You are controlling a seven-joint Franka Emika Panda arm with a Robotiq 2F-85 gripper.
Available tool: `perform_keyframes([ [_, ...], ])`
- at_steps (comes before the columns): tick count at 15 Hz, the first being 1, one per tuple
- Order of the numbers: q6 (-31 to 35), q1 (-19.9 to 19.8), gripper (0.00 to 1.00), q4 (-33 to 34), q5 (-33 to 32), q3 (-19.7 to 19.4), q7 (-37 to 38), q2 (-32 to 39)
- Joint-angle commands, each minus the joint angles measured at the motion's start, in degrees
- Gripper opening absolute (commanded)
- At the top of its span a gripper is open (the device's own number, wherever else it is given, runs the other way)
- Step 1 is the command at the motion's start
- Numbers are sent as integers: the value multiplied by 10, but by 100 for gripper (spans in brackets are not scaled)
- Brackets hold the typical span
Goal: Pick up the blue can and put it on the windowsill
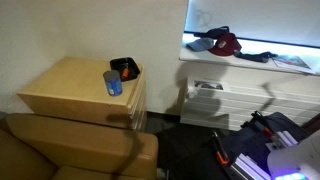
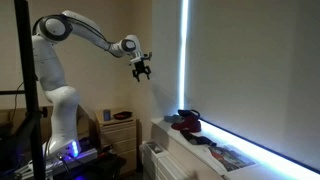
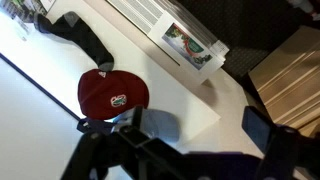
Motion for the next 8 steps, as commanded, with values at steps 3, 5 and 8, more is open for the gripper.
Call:
perform_keyframes([
  [3,7,28,100,-29,23,21,-19,15],
  [5,19,62,100,-59,54,43,-31,10],
  [8,33,118,100,-73,82,95,-31,36],
])
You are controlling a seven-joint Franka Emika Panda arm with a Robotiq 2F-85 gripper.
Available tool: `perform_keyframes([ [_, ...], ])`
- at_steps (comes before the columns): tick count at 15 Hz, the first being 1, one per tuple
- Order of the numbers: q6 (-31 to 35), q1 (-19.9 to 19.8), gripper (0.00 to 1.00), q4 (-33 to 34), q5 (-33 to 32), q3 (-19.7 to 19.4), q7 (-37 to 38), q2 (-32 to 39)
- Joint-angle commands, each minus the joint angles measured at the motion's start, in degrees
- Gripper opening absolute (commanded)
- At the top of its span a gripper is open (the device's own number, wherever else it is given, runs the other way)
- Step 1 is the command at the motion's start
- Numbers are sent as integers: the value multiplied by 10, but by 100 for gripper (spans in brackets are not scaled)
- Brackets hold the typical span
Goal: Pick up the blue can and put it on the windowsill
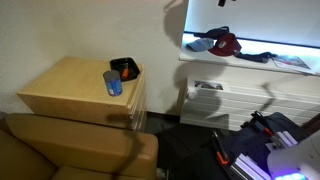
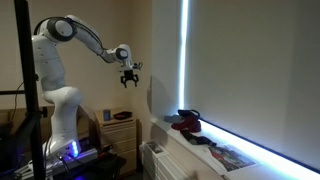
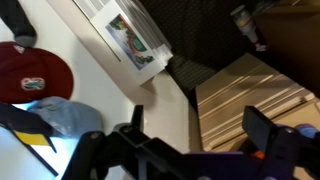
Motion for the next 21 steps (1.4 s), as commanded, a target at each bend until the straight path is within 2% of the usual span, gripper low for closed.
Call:
perform_keyframes([
  [1,27,55,100,-9,32,55,-16,35],
  [3,33,89,100,15,41,91,-21,68],
  [4,22,68,100,-7,31,78,-1,35],
  [6,23,79,100,-5,32,94,15,44],
  [8,23,73,100,-5,32,86,12,40],
  [10,26,82,100,-14,50,94,24,66],
  [14,59,126,100,-2,116,149,56,127],
  [18,110,154,100,35,71,203,164,199],
  [19,104,158,100,44,58,208,173,200],
  [20,104,152,100,15,78,204,153,175],
  [21,104,157,100,24,69,209,166,186],
])
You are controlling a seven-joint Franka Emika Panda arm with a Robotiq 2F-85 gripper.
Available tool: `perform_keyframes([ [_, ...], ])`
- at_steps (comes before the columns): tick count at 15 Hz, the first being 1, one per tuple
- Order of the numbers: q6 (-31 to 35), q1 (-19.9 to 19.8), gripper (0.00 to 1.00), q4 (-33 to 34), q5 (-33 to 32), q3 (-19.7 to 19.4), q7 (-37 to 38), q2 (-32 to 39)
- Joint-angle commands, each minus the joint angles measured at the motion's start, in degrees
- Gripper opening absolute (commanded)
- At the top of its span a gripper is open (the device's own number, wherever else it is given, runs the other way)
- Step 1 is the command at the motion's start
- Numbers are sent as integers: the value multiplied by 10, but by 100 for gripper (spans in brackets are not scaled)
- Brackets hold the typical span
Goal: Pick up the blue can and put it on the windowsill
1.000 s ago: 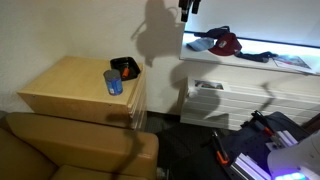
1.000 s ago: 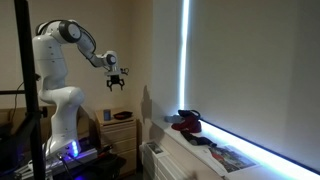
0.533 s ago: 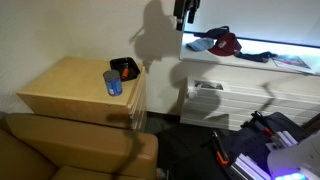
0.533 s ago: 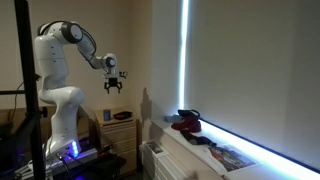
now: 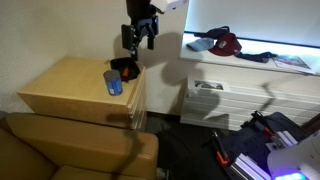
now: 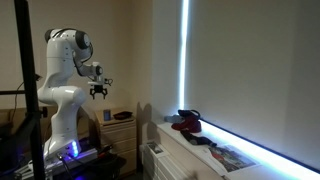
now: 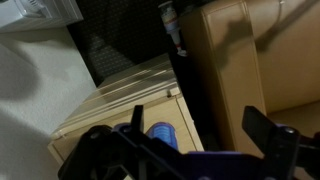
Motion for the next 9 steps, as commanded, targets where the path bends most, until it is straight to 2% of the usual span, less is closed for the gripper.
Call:
perform_keyframes([
  [1,-1,-1,100,8,-3,5,4,6],
  [4,-2,-2,100,11,-2,4,7,20],
  [9,98,12,100,40,-11,6,125,102],
])
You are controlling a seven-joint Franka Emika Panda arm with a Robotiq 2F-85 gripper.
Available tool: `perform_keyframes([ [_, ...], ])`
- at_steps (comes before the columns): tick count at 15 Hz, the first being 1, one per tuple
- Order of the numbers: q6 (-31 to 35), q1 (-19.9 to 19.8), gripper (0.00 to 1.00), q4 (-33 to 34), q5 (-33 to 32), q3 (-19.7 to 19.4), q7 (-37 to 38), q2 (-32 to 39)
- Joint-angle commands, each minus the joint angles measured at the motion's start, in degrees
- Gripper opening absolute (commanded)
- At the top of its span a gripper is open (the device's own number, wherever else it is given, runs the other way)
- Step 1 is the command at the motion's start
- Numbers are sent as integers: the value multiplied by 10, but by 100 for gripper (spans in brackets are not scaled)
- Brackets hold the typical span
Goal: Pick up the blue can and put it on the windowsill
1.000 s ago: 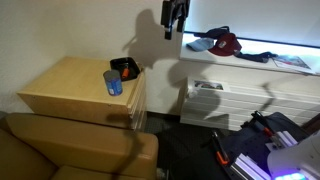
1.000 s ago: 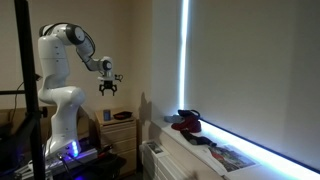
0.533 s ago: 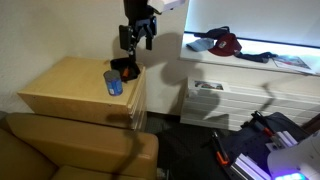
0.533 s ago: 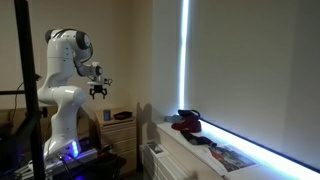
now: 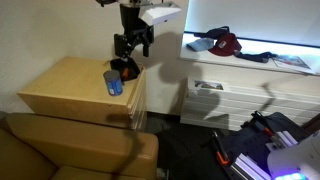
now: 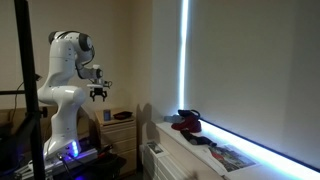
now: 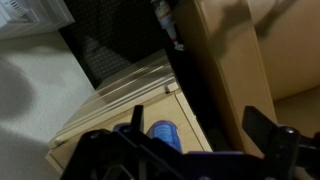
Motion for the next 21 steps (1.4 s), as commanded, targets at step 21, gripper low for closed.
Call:
perform_keyframes([
  [21,204,140,100,211,-121,-120,356,249],
])
